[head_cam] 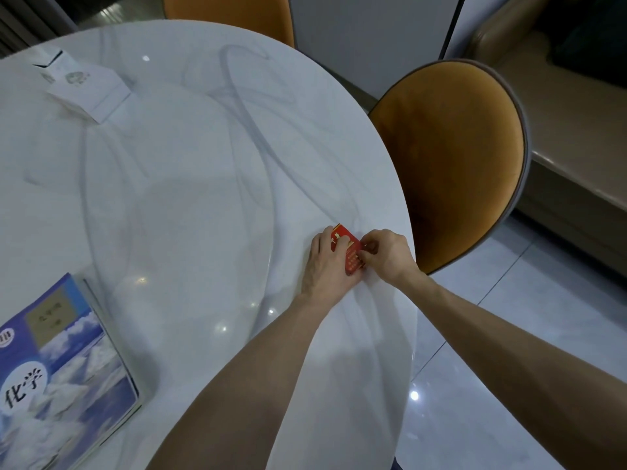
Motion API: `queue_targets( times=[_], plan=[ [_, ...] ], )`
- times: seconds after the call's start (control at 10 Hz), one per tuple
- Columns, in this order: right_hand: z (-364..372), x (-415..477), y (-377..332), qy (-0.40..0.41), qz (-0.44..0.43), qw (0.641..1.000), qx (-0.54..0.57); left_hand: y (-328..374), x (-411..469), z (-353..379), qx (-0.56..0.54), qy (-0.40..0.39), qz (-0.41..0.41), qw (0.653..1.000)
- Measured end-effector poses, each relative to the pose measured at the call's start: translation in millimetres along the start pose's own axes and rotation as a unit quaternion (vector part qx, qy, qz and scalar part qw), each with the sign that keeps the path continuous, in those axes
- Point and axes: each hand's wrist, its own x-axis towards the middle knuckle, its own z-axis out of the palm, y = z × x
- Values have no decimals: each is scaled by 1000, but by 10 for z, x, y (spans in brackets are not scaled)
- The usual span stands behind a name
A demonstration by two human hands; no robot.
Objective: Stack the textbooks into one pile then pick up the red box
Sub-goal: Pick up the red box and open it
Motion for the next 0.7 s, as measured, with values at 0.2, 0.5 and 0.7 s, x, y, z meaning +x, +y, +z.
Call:
queue_targets(
  times=[0.2,0.5,0.7],
  plan=[
    [2,-8,10,0,7,1000,4,-25,16,-15,2,-14,14,1000],
    [-59,-25,-142,-10,12,999,-32,-24,-37,-275,42,-31,-9,999],
    [8,-189,-584,-9,-77,991,-109,-251,-242,-799,67,-2,-46,997]
  ],
)
